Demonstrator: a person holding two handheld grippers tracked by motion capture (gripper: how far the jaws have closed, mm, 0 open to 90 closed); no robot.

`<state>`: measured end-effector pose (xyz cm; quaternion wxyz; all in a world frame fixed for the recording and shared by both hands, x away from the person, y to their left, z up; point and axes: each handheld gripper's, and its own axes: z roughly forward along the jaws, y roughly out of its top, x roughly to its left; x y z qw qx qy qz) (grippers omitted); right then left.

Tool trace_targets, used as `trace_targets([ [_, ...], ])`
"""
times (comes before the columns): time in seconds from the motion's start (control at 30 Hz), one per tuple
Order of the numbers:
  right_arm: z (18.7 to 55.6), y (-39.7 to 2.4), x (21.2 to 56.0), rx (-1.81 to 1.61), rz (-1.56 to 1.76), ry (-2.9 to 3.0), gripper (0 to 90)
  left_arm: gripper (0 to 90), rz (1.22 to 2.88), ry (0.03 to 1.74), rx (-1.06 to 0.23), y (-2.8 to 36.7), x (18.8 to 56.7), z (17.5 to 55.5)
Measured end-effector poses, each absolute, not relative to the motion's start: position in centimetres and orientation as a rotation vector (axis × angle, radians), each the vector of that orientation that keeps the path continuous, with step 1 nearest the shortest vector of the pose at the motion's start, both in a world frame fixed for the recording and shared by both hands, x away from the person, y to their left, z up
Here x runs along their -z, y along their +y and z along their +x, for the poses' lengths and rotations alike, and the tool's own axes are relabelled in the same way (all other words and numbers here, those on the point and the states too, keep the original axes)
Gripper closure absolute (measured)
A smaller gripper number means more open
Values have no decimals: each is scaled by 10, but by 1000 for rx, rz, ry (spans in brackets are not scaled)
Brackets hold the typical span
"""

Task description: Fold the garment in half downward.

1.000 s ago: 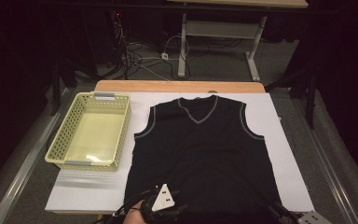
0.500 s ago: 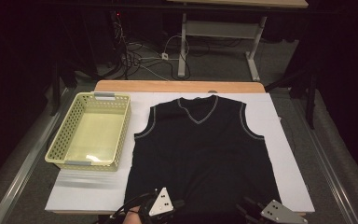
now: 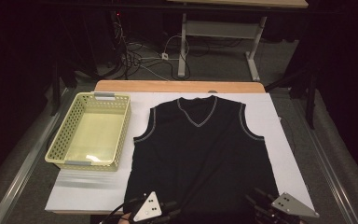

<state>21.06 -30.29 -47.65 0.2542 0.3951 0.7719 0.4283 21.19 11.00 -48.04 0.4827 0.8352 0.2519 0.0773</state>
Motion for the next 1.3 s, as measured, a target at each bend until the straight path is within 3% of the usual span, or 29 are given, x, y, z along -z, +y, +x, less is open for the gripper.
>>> trace_targets([
  [0.13,210,-329,475,-1128,1160,2012,510,402,1975,704,-241,130,475,224],
  [0.33,211,-360,488,-1076,1311,2003,480,257,1938,835,-248,153,473,249],
  [0.4,208,-361,492,-1082,1300,1989,527,203,1934,851,-259,155,471,255],
  [0.5,206,-359,493,-1101,1275,2002,763,158,1937,853,-263,154,471,260],
  [0.57,203,-356,493,-1111,1241,2031,854,158,1948,844,-269,151,471,262],
  [0.83,178,-362,485,-1033,1206,2023,861,196,2044,837,-336,145,471,264],
  [1.03,184,-359,476,-1080,1222,1968,658,346,2063,953,-426,168,472,259],
  [1.23,197,-340,469,-1137,1143,1988,635,497,2079,1143,-411,187,488,247],
  [1.3,203,-334,470,-1138,1125,2009,631,499,2054,1154,-451,182,491,242],
])
